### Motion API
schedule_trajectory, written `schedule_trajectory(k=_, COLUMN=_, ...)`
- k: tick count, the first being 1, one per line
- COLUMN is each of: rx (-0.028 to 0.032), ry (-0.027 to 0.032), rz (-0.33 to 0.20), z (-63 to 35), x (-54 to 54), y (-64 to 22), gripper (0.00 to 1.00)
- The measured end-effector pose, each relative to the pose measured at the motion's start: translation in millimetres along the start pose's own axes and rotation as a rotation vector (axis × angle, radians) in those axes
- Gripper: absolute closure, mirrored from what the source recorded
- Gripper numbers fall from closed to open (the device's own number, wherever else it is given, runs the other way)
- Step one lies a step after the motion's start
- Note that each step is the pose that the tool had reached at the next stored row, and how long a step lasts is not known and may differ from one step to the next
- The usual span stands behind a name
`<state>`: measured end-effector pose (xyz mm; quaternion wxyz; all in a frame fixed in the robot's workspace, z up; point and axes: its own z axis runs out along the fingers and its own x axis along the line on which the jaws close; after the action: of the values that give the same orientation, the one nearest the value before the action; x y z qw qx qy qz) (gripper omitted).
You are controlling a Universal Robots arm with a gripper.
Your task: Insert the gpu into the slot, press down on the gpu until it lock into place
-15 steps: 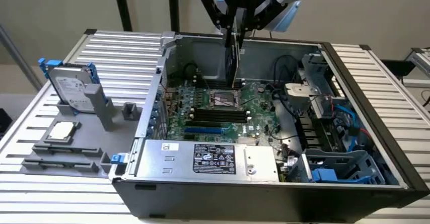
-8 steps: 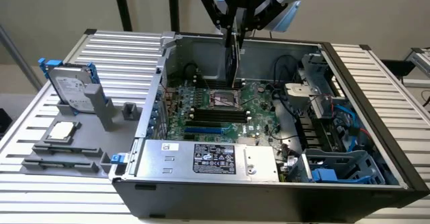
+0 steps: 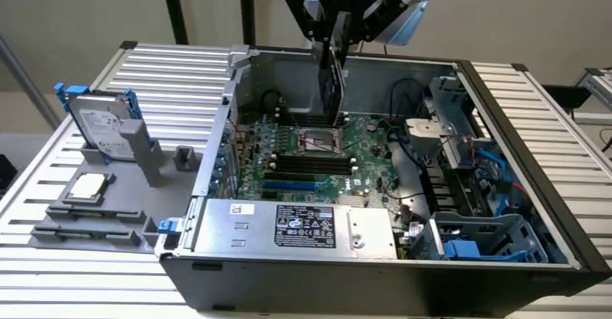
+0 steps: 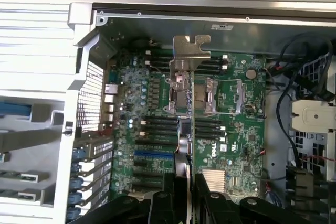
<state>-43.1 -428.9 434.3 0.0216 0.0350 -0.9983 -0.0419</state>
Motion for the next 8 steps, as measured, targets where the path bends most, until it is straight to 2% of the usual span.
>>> schedule_trajectory(k=8, rx=0.0058, ry=0.0124, rz=-0.145, z=1.5, x=-0.1, y=-0.1, gripper=0.74)
